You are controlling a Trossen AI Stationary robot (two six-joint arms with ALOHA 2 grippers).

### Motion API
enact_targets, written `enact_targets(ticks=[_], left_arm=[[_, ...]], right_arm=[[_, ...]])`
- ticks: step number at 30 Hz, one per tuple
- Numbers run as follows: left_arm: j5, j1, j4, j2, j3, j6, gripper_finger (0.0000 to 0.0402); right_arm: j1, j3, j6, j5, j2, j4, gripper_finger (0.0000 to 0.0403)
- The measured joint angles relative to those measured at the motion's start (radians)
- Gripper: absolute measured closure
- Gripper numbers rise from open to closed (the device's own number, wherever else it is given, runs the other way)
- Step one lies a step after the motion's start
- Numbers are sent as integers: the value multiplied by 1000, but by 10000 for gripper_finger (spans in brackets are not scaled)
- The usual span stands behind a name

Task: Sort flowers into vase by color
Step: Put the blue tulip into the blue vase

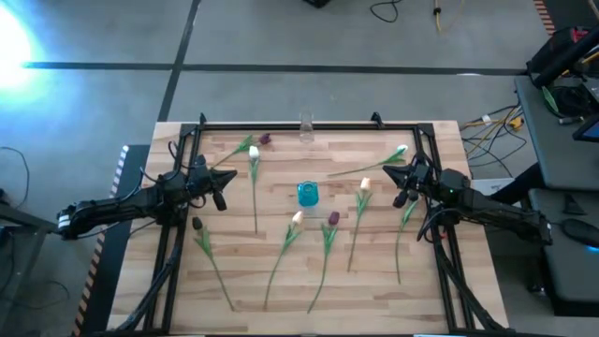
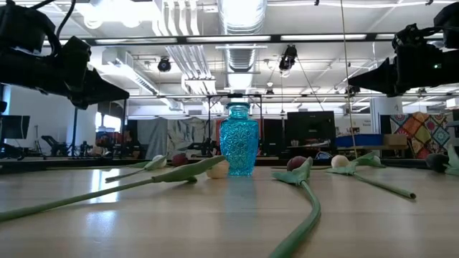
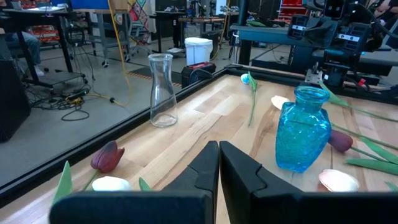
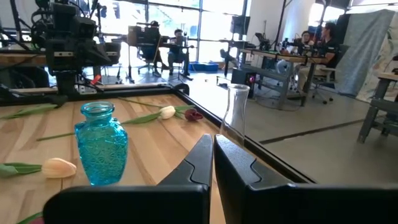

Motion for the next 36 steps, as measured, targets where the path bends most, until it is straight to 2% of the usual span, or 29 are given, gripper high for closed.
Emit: enact_targets(ticks=[10,16,26,33,36], left_arm=[[0,0,2,0,0,0,402],[0,0,2,0,0,0,402],[0,0,3,0,0,0,402],[0,0,4,0,0,0,402],[0,0,3,0,0,0,402]], right_arm=[[0,0,-6,9,0,3,394],[0,0,-98,11,2,23,394],[2,0,128,1,0,32,394],[2,0,228,1,6,188,394],[2,0,267,29,31,194,394]])
